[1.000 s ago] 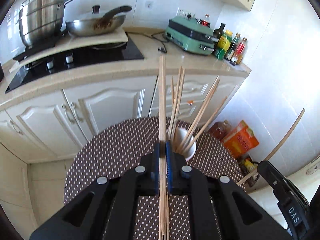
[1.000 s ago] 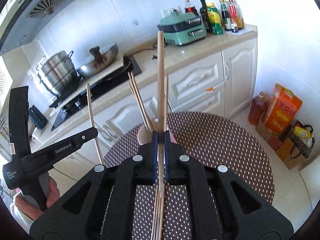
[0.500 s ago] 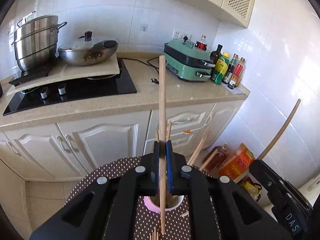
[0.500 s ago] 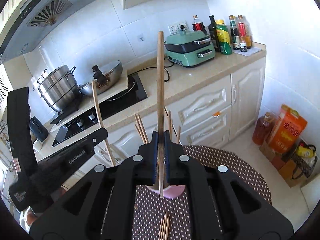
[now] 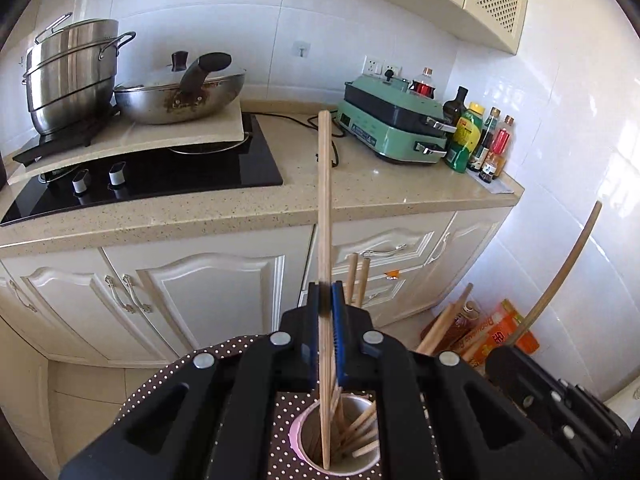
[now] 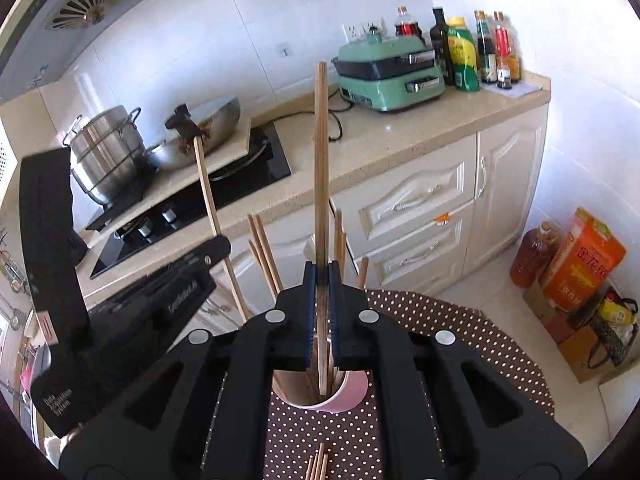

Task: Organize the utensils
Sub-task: 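Lower both held chopsticks into the pink cup and open both grippers, then withdraw both grippers from the cup back over the remaining chopsticks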

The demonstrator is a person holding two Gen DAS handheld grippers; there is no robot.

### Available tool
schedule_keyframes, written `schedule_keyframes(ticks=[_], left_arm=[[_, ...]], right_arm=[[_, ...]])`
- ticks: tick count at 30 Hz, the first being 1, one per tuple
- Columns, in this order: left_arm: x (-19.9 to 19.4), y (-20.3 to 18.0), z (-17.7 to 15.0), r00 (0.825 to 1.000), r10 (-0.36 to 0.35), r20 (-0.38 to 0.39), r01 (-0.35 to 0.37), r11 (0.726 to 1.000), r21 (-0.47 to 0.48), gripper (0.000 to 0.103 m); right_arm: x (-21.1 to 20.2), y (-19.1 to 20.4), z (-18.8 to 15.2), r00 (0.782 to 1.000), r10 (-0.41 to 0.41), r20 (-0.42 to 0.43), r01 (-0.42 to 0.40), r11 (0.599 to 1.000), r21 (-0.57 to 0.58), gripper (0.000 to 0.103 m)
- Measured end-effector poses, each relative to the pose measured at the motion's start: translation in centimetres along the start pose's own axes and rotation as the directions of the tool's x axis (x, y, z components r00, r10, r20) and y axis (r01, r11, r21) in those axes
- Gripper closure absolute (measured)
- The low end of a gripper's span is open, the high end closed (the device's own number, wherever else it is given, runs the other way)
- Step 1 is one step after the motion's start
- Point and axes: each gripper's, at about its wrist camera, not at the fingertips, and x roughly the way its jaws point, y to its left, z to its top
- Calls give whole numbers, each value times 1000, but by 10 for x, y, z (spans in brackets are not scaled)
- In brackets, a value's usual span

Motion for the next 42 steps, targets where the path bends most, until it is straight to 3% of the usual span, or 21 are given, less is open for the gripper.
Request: schedule_keyframes(ticks=[7,22,32,33,34,35,36,38,39,40,42], left_arm=[[23,5,-10,1000,4,5,-4,1000,-1,96],[30,17,-63,995,-4,-96,7,1000,29,94],[22,19,-65,994,-26,-107,32,998,58,93],[20,18,-65,994,-30,-103,38,996,77,92],[18,16,-65,995,-28,-101,37,995,91,83],[15,15,-64,995,-21,-95,31,994,105,74],[13,15,-64,996,-14,-88,24,993,116,73],[7,16,-62,997,-4,-72,13,992,125,73],[3,18,-60,998,-10,-69,18,993,119,73],[2,19,-59,997,-13,-71,21,993,115,72],[-2,23,-57,997,-8,-73,16,993,113,71]], right_arm=[[26,-5,-15,998,-5,-61,5,1000,-12,96],[61,-8,-52,977,-25,-210,23,1000,-14,96],[65,-10,-55,962,-35,-270,40,999,12,95],[64,-10,-56,961,-38,-274,43,999,14,95],[63,-10,-56,960,-36,-277,42,999,16,95],[62,-10,-57,959,-38,-282,45,999,17,91],[60,-9,-57,958,-46,-282,53,999,15,86],[55,-9,-57,959,-86,-271,92,996,11,55],[51,-10,-58,960,-100,-262,108,994,13,48],[47,-12,-57,963,-98,-250,107,994,21,43],[39,-15,-57,967,-98,-236,111,993,42,43]])
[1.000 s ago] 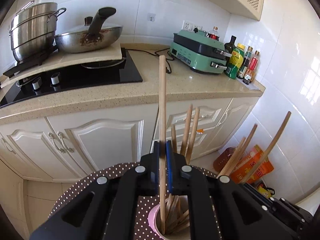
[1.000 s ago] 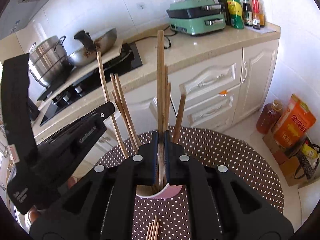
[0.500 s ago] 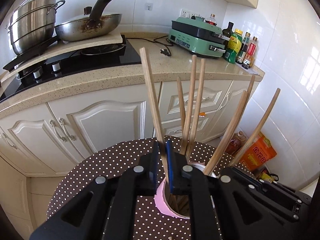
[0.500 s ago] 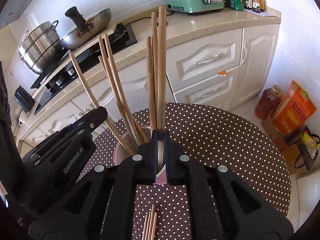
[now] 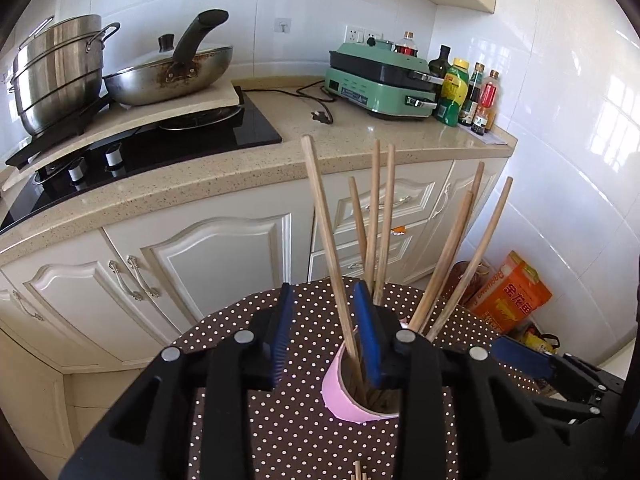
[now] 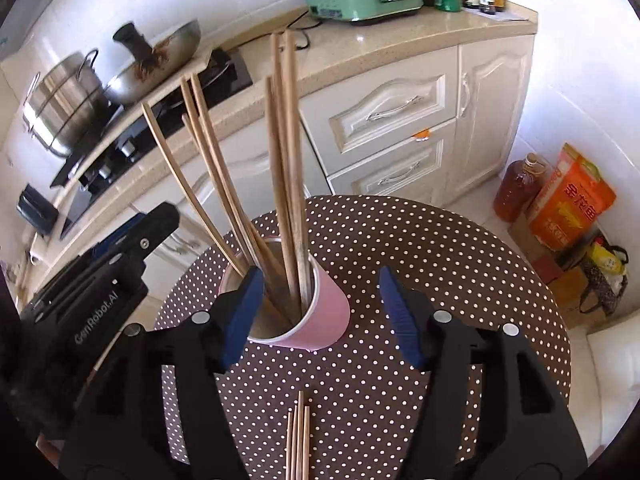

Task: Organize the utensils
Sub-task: 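Withdraw both grippers from the cup back over the remaining chopsticks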

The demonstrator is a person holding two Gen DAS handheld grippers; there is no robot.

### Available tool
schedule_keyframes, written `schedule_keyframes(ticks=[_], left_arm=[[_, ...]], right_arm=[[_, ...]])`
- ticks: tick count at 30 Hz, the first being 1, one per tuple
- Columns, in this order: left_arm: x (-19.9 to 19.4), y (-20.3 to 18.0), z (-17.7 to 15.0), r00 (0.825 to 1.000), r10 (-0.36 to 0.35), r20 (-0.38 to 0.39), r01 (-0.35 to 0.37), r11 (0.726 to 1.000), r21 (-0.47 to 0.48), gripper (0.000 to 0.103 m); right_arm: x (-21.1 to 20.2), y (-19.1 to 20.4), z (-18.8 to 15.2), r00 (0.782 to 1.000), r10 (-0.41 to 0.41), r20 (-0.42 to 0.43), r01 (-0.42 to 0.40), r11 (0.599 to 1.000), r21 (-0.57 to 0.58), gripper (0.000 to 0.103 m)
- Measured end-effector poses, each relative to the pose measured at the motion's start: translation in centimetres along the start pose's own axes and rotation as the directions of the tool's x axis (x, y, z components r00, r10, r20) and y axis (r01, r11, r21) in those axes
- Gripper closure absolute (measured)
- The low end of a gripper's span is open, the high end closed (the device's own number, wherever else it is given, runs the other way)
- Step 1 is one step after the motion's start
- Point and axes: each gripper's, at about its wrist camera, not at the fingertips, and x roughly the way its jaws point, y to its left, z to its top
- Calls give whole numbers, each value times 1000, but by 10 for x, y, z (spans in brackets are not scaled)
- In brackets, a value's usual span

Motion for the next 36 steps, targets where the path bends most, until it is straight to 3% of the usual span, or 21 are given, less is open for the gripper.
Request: schedule_keyframes(ticks=[4,11,27,36], left_arm=[[-11,4,-1,1000,0,3,0,1000,10,70],[-37,4,-6,1000,5,15,-5,999,47,57],[-97,19,-33,999,-32,8,32,996,85,46],[-99,37,-73,996,-10,-84,20,993,120,45]], right_arm=[[-12,-4,0,1000,-10,15,10,1000,4,40],[-39,-1,-3,999,-20,50,19,1000,9,26],[-101,3,-23,994,-43,97,42,999,12,16],[-95,-16,-68,996,-92,4,92,994,62,15]])
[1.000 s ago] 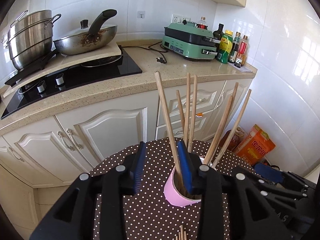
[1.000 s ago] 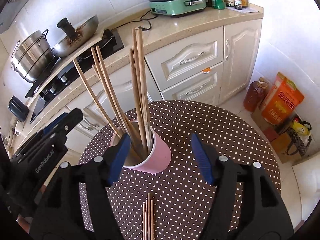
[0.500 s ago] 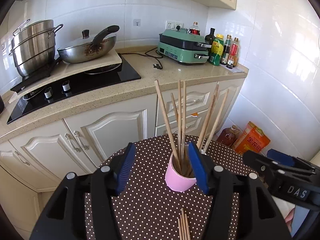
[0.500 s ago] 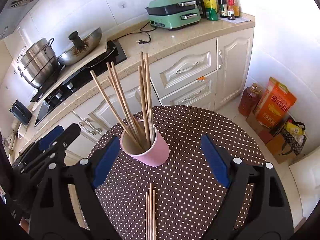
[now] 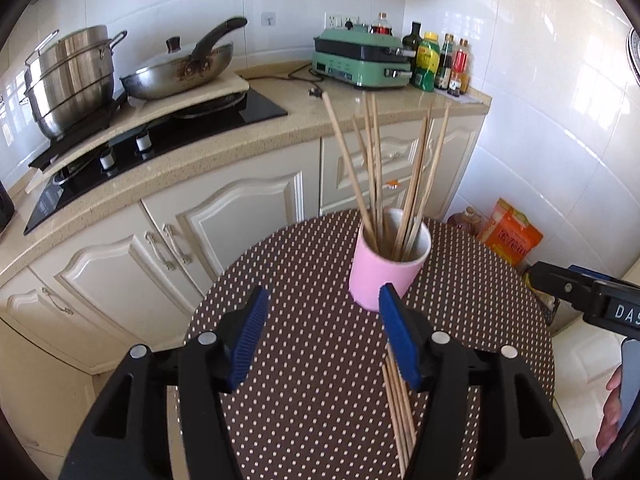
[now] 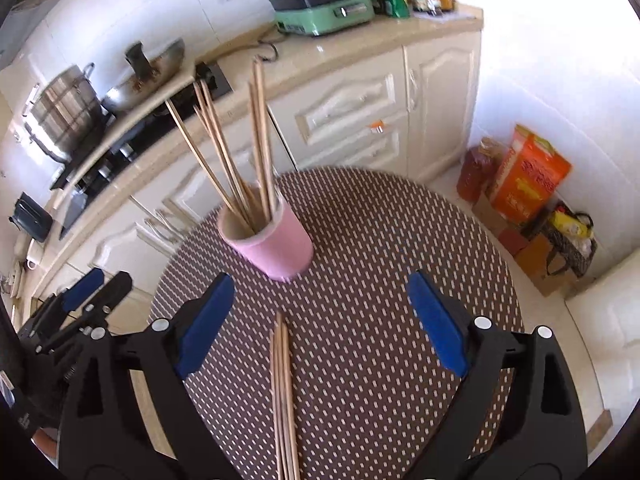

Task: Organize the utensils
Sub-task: 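Withdraw both grippers from the cup back over the remaining chopsticks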

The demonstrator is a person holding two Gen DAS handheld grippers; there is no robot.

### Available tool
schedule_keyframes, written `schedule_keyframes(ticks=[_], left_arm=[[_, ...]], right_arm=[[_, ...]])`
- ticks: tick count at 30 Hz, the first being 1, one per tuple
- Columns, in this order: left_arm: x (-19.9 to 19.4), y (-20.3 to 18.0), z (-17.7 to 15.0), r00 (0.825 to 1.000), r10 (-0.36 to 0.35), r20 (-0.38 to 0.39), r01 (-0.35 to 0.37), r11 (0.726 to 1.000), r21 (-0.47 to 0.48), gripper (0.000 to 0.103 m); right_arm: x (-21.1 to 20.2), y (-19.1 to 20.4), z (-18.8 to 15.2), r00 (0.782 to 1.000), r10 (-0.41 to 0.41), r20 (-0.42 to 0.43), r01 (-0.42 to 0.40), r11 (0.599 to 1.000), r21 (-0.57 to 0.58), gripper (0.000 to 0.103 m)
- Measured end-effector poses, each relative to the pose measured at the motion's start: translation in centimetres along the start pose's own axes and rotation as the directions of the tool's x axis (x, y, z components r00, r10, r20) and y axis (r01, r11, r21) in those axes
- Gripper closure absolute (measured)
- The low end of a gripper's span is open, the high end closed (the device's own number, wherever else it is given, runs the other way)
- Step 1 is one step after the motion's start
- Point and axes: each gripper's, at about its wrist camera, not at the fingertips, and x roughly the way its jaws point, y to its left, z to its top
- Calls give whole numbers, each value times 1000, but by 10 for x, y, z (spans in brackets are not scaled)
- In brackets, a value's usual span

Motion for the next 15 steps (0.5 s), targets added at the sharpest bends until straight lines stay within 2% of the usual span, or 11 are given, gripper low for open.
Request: schedule_keyframes(ticks=[6,15], left_arm=[[12,12,-30,997,2,-83,-3,1000,-5,46],[32,22,-65,983,13,-184,-16,1000,-13,46]], right_arm=[[24,-14,-38,993,-39,-111,42,999,25,15],[63,-20,-86,967,-57,-248,64,998,18,15]])
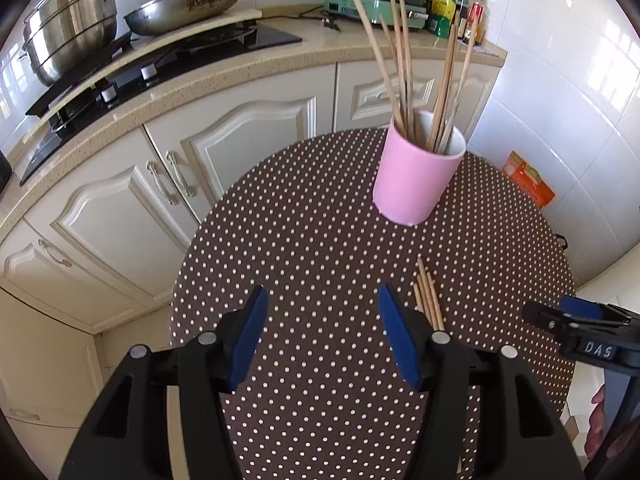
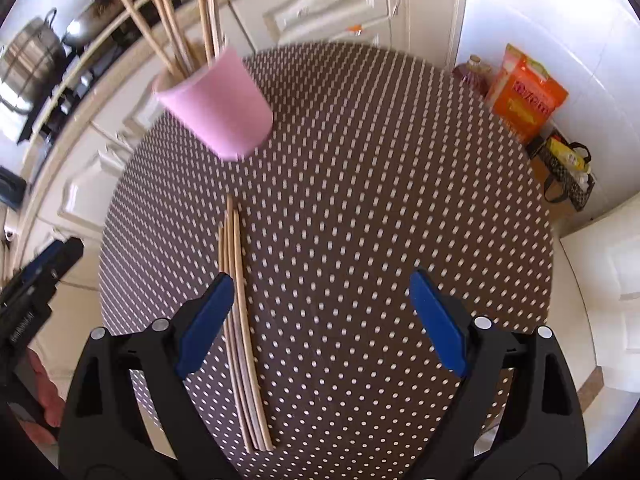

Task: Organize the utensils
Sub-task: 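Withdraw both grippers from the cup back over the remaining chopsticks, then lower both grippers onto the chopsticks and close the right gripper on one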

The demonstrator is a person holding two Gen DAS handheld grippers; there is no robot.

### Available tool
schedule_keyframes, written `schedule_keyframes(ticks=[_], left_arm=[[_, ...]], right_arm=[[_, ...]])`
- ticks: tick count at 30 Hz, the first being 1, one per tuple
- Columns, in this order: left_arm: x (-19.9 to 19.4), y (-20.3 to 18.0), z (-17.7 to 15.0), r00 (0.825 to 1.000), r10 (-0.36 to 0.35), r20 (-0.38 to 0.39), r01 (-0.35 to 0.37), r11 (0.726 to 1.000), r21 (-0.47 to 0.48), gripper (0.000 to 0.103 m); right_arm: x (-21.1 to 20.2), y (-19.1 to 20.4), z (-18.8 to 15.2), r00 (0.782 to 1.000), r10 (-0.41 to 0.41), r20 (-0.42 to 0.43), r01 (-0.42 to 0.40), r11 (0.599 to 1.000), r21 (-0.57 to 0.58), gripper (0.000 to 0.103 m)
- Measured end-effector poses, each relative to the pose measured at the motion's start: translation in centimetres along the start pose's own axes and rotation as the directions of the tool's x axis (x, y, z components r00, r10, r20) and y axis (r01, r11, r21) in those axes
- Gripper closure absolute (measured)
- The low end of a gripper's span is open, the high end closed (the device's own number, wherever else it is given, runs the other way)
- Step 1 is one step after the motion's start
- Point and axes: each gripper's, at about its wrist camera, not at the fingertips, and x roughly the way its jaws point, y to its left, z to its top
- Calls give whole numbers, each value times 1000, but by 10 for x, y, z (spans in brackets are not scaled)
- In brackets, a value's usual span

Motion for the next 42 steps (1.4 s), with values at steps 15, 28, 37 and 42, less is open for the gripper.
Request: schedule_keyframes(ticks=[15,28,37,42], left_arm=[[37,9,-46,985,-18,-170,20,1000,12,46],[43,15,-67,972,-58,-229,59,998,0,46],[45,15,-66,966,-68,-250,66,998,-18,46],[49,7,-63,955,-110,-276,102,994,-44,46]], right_arm=[[56,37,-30,986,-81,-147,69,994,-84,15],[92,80,-33,974,-146,-176,126,985,-119,14],[111,94,-14,964,-205,-168,178,971,-161,12],[104,106,-3,982,-167,-90,143,964,-226,64]])
